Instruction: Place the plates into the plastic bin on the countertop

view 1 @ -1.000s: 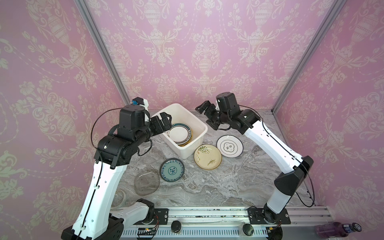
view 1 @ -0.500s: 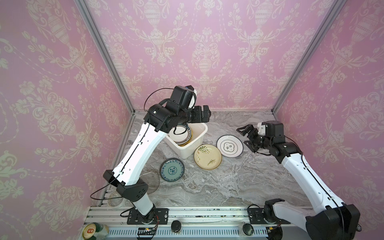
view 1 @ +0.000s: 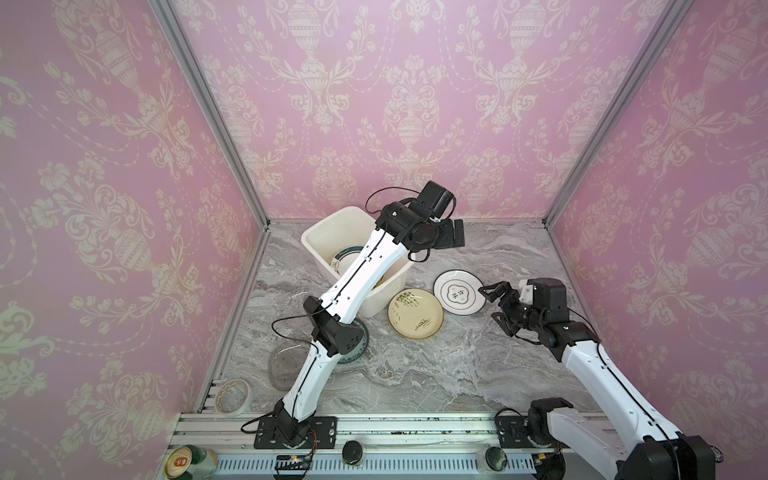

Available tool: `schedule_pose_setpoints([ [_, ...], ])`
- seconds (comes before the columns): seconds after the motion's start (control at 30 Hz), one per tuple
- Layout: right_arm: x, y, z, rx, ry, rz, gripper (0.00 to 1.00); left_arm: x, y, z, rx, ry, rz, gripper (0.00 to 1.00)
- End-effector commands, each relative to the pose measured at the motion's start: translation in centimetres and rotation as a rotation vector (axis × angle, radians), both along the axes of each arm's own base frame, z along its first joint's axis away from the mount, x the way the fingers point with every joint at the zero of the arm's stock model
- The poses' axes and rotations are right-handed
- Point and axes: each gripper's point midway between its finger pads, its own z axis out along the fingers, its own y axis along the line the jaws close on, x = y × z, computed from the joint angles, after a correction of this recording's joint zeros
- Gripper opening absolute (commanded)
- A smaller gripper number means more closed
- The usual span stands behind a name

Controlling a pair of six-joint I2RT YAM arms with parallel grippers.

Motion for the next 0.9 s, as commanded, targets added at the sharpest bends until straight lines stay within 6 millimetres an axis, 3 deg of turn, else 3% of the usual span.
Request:
schedule_pose_setpoints([
  [0.0,0.1,-1.4,0.3,-0.058,-0.093,-0.053,1.0,2.2,-2.1,-0.8,-0.108,0.008,0.085,0.99],
  [0.2,-0.1,-2.0,-2.5,-0.036,-0.068,-0.114,0.98,3.5,-6.6,-3.1,-0.253,0.065,0.058,0.99],
  [0.5,1.4,-1.1,-6.7,0.042,0.06,-0.079,0.96,5.2,-9.7,-7.9,-0.236,0.027,-0.033,0.99],
  [0.7,2.8,-0.3,-8.5,0.085,0.073,-0.051,0.95,5.4,-12.6,-10.7,-0.304,0.041,-0.094,0.99],
  [0.87,4.0,0.5,-9.4,0.133,0.076,-0.024,0.93,6.1,-13.3,-13.1,-0.289,0.032,-0.062,0.99],
])
